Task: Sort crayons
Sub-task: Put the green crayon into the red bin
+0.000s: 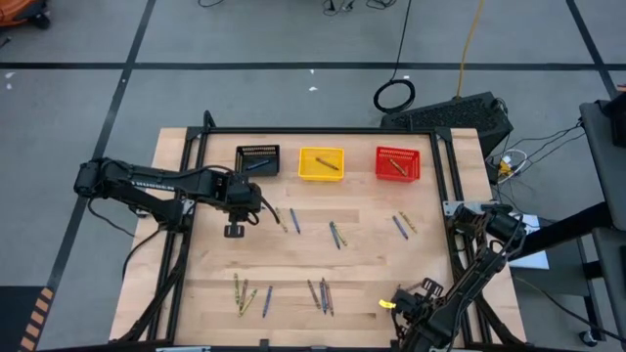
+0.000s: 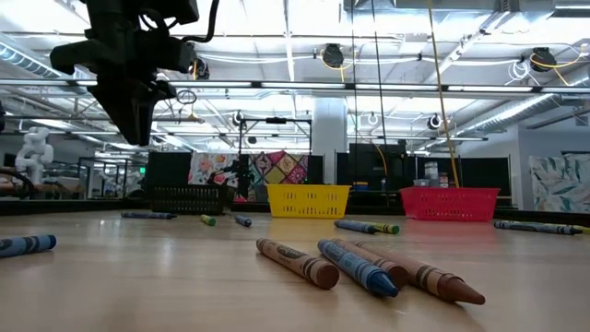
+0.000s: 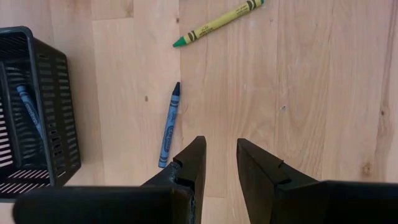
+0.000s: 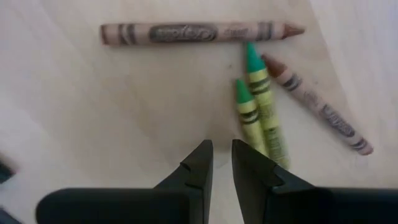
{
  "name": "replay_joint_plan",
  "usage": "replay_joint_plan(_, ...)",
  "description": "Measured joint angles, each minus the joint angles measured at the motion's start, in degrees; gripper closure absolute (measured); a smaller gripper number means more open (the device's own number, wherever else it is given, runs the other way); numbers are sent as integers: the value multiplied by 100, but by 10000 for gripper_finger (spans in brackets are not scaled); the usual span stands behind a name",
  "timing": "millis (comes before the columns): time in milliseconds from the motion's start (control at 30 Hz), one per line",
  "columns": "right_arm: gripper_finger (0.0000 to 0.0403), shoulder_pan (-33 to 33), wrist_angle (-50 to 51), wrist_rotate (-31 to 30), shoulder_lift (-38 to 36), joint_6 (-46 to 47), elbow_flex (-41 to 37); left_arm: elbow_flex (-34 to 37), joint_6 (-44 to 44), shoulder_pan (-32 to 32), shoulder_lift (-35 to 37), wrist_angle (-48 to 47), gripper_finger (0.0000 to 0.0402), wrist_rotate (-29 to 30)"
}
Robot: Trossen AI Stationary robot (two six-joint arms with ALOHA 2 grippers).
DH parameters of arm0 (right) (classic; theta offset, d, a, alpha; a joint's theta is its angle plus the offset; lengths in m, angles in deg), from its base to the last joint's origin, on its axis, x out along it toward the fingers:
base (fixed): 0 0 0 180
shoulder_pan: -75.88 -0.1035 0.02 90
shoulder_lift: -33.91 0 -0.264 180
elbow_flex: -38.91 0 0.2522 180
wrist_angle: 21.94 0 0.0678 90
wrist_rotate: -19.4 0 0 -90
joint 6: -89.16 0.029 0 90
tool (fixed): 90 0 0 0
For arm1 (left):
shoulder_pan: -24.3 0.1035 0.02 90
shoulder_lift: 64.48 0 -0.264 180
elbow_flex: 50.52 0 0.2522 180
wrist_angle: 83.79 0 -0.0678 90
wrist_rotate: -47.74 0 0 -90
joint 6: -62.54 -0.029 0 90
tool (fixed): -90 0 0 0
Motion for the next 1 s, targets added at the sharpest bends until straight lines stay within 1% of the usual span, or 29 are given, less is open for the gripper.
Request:
replay_joint_plan(167,358,2,-67,334,-20,7,0,0,0,1,0,-13,315,0)
replay_joint_plan(333,358,-2,-132,348,-59,-4,0,0,0,-1,0,-11,315,0)
replay_joint_plan(433,358,-2,-196,289,-169,34,0,0,0,0,0,-13,315,0)
replay_joint_plan(600,358,92,-569,-252,-450,160,0,0,0,1,0,-11,315,0)
replay_joint_plan(800,358,435,-989,-262,-487,125,2,0,2,0,0,-15,315,0)
replay_joint_plan(833,358,490,-992,-222,-487,73,2,0,2,0,0,-16,315,0)
replay_joint_plan(900,358,568,-870,58,-487,-128,2,0,2,-1,0,-26,315,0)
replay_joint_plan(1000,358,607,-342,458,-487,-374,2,0,2,-1,0,-65,315,0)
